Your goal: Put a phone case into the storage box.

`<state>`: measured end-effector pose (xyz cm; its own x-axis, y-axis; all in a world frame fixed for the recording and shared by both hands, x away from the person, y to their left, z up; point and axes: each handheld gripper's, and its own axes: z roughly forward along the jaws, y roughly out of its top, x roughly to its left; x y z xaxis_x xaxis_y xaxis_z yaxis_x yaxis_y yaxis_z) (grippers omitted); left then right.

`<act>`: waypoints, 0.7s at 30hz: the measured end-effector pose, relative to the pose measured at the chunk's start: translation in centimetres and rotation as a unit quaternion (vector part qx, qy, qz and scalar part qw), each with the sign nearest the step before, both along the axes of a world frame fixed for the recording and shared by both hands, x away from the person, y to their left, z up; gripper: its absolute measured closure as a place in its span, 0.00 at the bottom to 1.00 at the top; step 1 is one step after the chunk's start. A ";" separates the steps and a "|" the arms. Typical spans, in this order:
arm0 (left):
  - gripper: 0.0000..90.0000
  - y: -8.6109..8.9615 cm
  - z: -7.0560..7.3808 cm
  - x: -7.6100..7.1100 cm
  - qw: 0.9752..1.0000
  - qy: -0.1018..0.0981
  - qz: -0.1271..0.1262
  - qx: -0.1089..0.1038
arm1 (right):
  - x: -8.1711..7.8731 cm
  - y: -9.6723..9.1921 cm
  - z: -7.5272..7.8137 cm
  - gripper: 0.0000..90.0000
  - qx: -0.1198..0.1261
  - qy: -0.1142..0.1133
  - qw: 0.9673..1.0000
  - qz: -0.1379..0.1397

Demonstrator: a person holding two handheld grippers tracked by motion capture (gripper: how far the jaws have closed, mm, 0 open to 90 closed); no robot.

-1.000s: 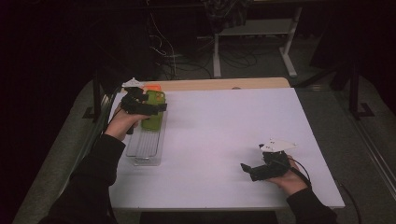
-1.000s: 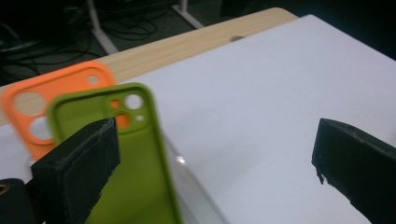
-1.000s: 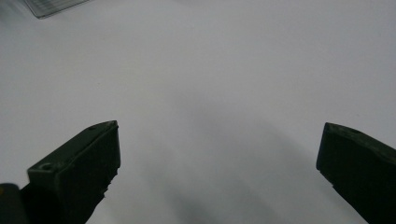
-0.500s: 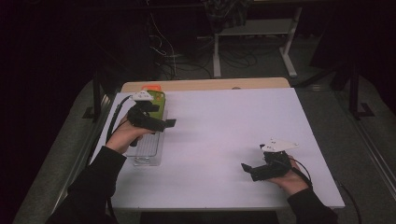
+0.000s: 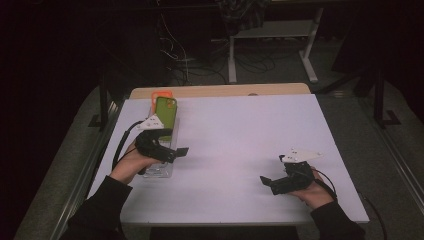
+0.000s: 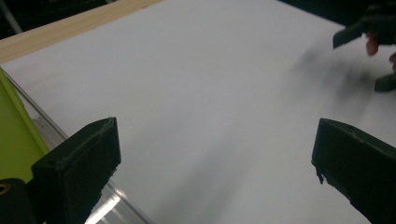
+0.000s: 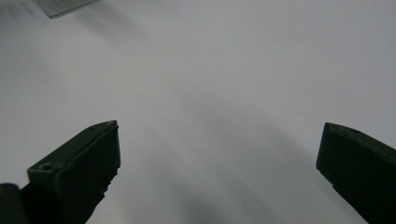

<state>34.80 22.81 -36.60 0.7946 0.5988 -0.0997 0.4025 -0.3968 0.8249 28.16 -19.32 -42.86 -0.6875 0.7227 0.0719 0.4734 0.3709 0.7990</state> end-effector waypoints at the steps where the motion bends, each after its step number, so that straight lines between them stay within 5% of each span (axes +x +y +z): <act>1: 0.01 0.1 -0.1 -0.2 1.000 -0.001 -0.001 -0.001 | 0.0 0.0 0.0 0.00 -0.001 -0.001 1.000 0.001; 21: 0.01 2.4 -2.7 -3.3 1.000 -0.015 -0.010 -0.009 | -0.2 -0.4 1.5 0.00 0.013 -0.009 1.000 0.004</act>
<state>31.46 25.21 -39.28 0.8097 0.5806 -0.0859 0.3694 -0.3905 0.8432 27.96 -19.72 -41.36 -0.6942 0.7155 0.0778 0.4560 0.3536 0.8167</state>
